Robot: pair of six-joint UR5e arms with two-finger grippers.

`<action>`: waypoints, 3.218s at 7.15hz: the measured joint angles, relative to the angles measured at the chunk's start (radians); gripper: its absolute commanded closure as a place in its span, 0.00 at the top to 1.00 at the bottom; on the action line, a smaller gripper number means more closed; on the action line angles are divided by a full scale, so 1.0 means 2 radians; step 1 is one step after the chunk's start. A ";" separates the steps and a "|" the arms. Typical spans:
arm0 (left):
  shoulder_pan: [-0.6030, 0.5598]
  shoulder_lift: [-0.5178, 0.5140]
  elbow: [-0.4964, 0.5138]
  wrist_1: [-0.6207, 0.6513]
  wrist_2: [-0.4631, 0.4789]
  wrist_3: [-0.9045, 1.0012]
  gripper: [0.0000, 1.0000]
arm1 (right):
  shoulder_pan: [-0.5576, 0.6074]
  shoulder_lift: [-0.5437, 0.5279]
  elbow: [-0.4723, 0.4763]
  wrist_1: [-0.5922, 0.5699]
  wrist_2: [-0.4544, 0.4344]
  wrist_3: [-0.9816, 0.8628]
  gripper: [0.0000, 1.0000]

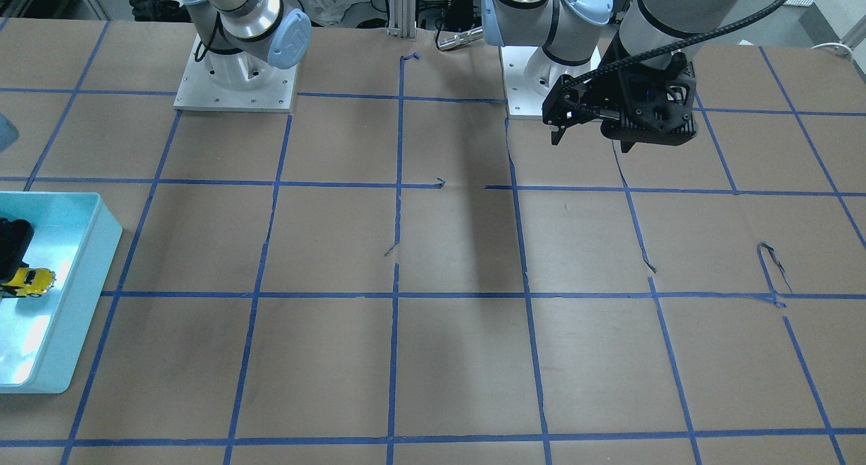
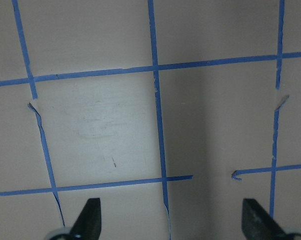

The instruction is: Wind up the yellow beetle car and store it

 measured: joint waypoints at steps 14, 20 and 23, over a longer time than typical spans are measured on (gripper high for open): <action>0.004 -0.003 0.000 0.004 0.002 0.005 1.00 | 0.024 -0.153 -0.099 0.254 0.026 0.083 1.00; 0.005 -0.002 0.000 0.004 0.003 0.006 1.00 | 0.150 -0.184 -0.137 0.344 0.058 0.398 1.00; 0.005 -0.003 0.000 0.004 0.003 0.006 1.00 | 0.253 -0.179 -0.137 0.347 0.086 0.643 1.00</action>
